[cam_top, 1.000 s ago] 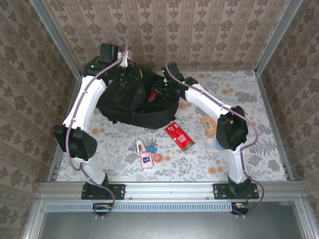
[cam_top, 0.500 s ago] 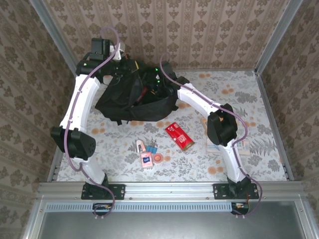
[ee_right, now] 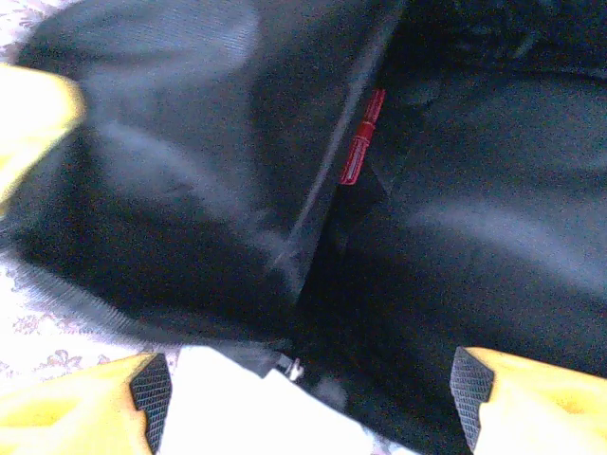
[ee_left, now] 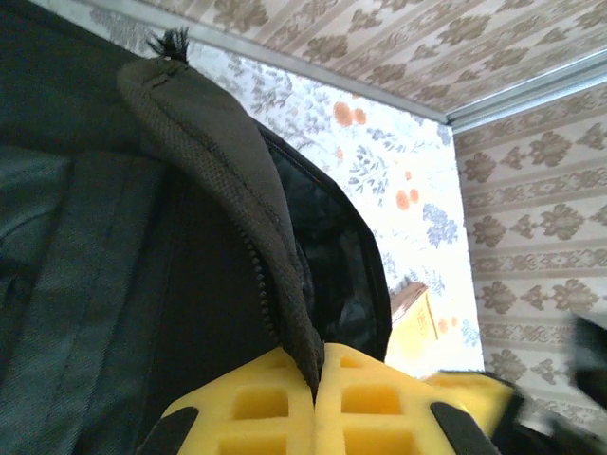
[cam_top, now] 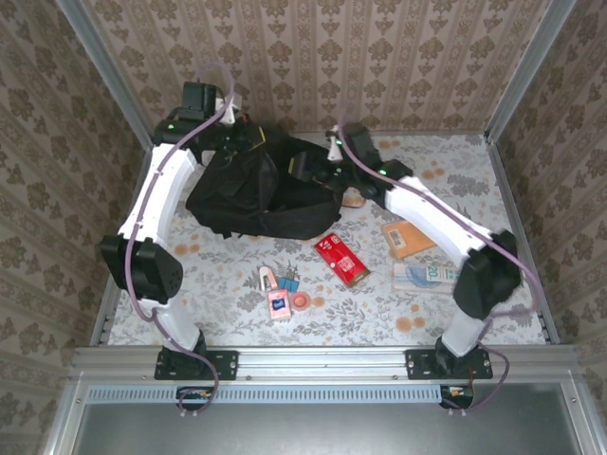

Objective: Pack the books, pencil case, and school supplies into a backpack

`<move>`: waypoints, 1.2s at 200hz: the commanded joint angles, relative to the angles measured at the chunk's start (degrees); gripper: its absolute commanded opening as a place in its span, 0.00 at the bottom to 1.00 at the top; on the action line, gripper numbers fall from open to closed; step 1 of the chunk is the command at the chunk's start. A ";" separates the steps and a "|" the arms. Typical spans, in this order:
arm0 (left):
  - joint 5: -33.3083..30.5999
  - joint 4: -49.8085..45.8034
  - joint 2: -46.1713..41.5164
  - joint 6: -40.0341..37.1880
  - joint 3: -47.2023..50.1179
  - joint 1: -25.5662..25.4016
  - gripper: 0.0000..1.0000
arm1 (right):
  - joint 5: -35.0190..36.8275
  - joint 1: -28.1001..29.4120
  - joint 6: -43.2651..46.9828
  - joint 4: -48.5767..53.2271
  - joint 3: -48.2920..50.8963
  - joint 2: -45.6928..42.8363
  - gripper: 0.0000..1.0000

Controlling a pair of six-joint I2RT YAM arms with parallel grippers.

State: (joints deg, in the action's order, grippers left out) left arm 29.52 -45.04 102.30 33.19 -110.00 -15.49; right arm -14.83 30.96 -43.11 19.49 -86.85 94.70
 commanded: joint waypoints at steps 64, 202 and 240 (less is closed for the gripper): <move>-7.34 4.11 -0.67 -5.87 7.95 -8.42 0.00 | 0.04 -2.18 -4.08 4.81 41.30 -27.75 0.81; -7.68 3.63 -1.01 -6.39 10.28 -8.86 0.00 | -4.83 -7.16 -16.24 -20.59 60.11 -19.74 0.83; -7.46 3.43 -1.38 -6.30 10.15 -8.95 0.00 | -6.41 -8.26 -17.82 -23.86 60.12 -15.42 0.82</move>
State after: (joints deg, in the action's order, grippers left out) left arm 22.00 -41.10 102.78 28.23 -100.14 -24.32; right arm -20.16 23.05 -59.18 0.40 -27.27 75.96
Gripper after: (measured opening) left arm 0.047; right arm 0.825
